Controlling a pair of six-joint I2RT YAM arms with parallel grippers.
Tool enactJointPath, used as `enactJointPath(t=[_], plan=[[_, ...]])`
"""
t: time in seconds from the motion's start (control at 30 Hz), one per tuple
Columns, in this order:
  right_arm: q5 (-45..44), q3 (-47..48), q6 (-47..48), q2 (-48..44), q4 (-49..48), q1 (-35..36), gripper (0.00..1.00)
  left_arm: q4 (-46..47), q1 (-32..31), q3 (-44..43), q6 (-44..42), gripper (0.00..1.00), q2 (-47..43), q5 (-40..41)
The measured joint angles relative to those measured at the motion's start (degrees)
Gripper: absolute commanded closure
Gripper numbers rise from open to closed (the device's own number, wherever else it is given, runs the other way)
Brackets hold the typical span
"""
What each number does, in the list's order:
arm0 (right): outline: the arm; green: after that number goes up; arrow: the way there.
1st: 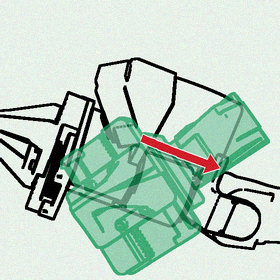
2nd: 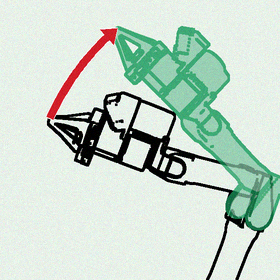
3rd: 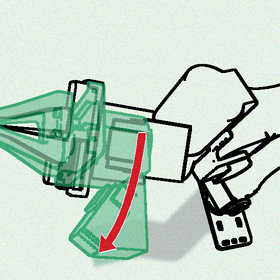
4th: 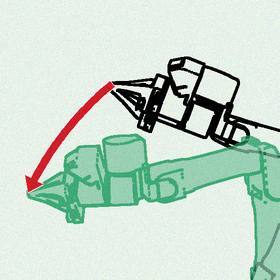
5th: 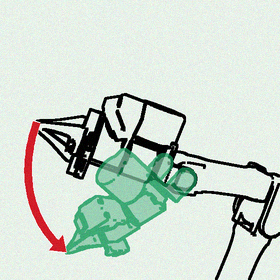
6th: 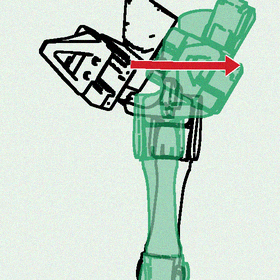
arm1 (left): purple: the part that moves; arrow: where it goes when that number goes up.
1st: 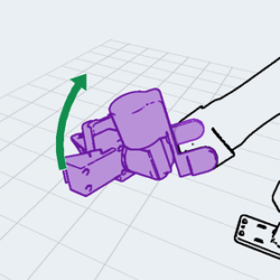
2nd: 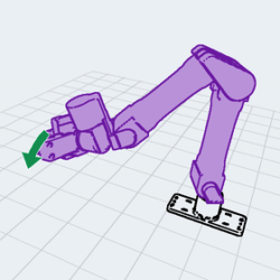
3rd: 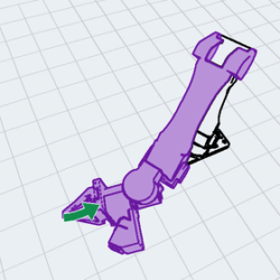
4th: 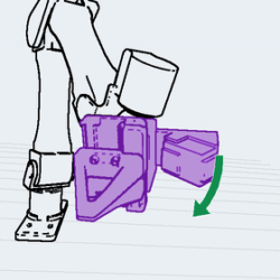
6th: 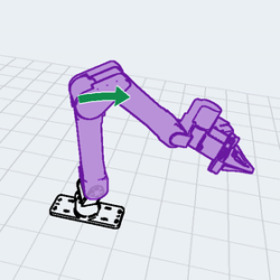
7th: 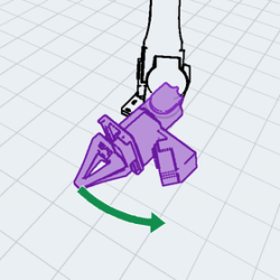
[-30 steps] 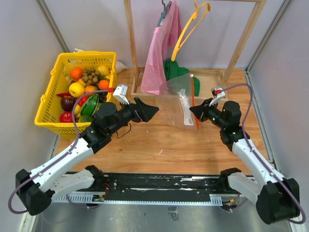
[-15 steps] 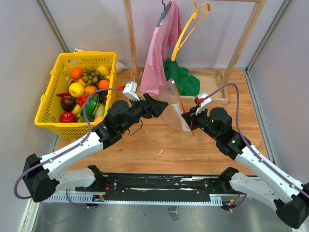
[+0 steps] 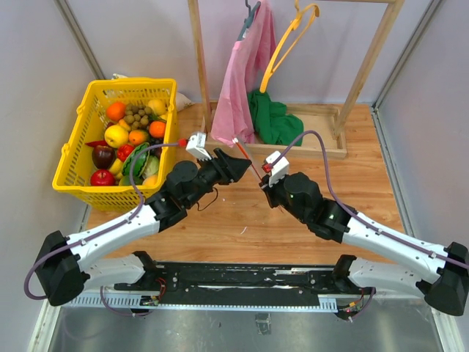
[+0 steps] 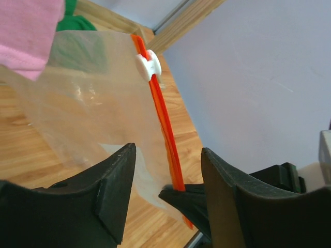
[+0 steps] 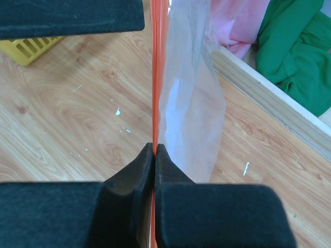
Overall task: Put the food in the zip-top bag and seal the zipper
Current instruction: Open the zipper of the food storage bag at the center of the board.
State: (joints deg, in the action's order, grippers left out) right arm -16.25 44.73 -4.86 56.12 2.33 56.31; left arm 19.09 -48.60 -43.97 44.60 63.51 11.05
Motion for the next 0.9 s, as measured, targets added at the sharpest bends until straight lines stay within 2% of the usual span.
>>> enactJointPath(t=[0.17, 0.27, 0.9], plan=[[-1.8, 0.0, 0.2, 1.6, -0.6, 1.7, 0.97, 0.0, 0.0, 3.0, 0.8, 0.56, -2.1, 2.6], [-2.4, 0.0, 0.2, 1.7, -1.1, 2.1, 0.97, -0.1, 0.0, 3.2, 0.9, 0.59, -2.9, 3.9], [-3.3, 0.0, 0.2, 2.6, -2.5, 2.6, 0.97, 0.1, 0.0, 3.2, 1.5, 0.57, -1.4, 4.8]])
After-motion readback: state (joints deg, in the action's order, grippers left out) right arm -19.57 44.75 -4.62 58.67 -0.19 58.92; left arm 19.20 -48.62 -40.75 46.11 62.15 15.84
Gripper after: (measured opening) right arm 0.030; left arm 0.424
